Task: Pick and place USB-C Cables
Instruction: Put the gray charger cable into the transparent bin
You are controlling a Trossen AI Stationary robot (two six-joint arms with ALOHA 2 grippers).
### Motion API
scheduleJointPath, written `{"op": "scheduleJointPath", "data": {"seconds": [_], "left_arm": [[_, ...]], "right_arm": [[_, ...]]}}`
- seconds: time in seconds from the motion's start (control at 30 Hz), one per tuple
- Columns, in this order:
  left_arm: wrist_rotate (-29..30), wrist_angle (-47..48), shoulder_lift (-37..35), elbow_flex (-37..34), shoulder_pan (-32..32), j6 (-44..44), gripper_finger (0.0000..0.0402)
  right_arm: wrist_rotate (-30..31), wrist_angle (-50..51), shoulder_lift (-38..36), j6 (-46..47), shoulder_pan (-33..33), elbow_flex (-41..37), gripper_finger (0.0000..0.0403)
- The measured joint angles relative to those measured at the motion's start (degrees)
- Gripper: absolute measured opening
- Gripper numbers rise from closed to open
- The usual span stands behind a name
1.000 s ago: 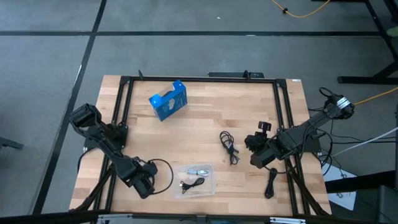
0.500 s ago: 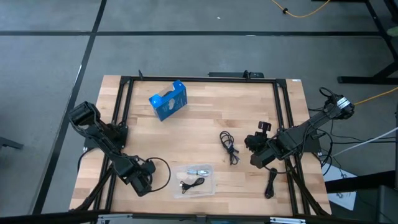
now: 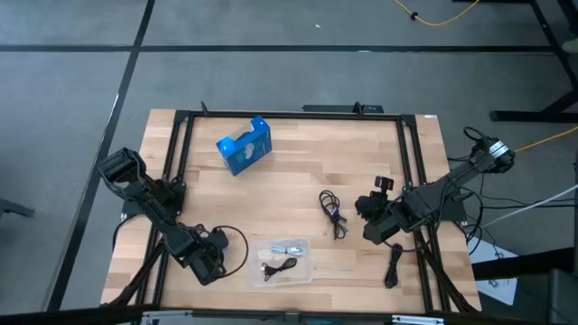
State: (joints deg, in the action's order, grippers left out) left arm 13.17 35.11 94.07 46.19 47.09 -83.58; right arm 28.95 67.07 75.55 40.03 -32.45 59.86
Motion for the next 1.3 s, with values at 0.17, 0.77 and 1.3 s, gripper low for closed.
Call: {"op": "scheduleJointPath", "data": {"seconds": [0.17,0.77,1.3], "left_arm": [[11.49,3.02,0.52,1.18,-0.17,0.99,0.0022],[32.84,18.39,0.1,25.93,-5.36,22.99,0.0022],[-2.32,-14.56,7.84,25.97,-17.01,49.22,0.0056]], "right_arm": [[0.0,0.01,0.0,-0.08,0.02,0.0,0.0108],[0.02,0.02,0.02,-0.22,0.0,0.0,0.0108],[-0.02,0.04,0.02,-0.22,0.01,0.0,0.0108]]}}
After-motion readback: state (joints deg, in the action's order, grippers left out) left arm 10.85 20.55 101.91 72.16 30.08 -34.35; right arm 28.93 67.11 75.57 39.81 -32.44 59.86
